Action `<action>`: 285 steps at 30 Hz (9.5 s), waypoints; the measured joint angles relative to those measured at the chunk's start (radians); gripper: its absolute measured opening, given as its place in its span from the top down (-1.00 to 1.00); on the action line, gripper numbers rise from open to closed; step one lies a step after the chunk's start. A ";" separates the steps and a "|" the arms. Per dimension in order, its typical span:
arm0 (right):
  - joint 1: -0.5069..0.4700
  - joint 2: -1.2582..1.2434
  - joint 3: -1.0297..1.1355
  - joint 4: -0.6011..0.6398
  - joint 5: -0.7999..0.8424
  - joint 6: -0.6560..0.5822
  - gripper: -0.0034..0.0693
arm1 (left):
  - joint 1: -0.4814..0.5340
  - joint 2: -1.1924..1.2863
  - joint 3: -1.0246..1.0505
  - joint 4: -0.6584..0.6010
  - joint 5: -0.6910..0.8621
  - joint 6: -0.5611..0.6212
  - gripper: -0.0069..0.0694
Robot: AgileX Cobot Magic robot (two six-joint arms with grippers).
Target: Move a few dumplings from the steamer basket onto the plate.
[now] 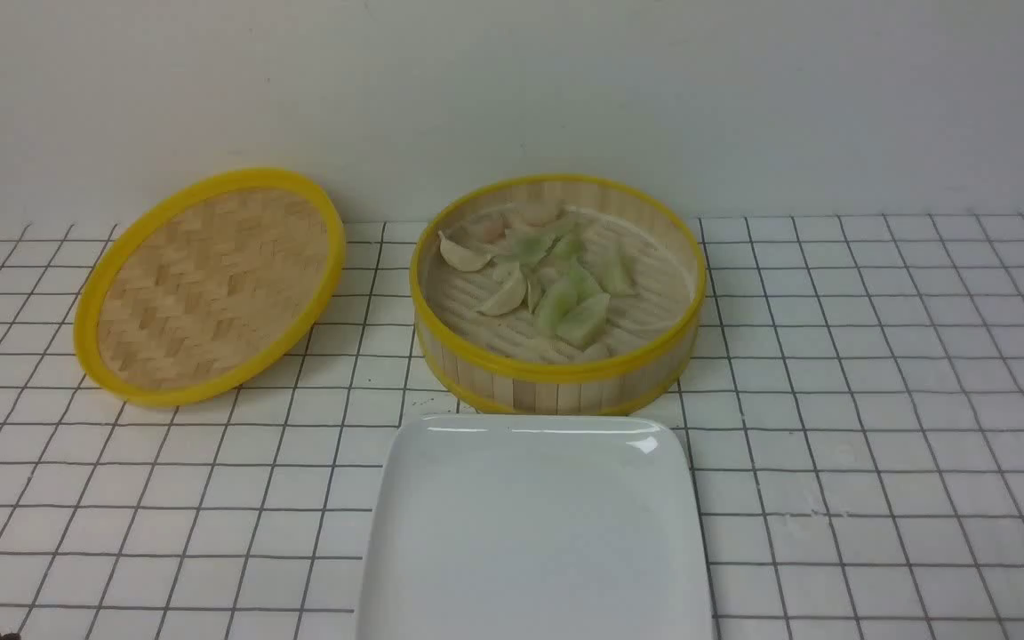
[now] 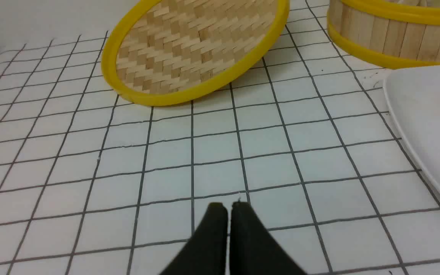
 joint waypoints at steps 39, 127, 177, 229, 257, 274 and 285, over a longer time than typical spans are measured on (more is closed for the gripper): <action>0.000 0.000 0.000 0.000 0.000 0.000 0.94 | 0.000 0.000 0.003 -0.214 -0.400 -0.207 0.83; 0.000 0.919 -0.899 0.441 0.857 -0.123 0.93 | -0.298 2.368 -2.418 -0.226 0.846 0.215 0.28; 0.176 1.714 -1.561 0.370 0.734 -0.116 0.91 | -0.428 1.373 -1.447 -0.131 0.849 0.022 0.83; 0.415 1.986 -1.790 0.384 0.850 -0.077 0.15 | -0.428 0.816 -1.117 -0.006 0.872 -0.176 0.83; 0.601 1.905 -1.738 0.133 0.833 0.055 0.54 | -0.428 0.792 -1.117 -0.006 0.869 -0.181 0.83; 0.601 0.710 -1.022 0.047 0.436 0.100 0.95 | -0.428 0.808 -1.117 -0.006 0.615 -0.173 0.83; 0.601 0.000 -0.450 -0.287 0.114 0.442 0.95 | -0.429 0.940 -1.115 -0.006 0.436 -0.151 0.83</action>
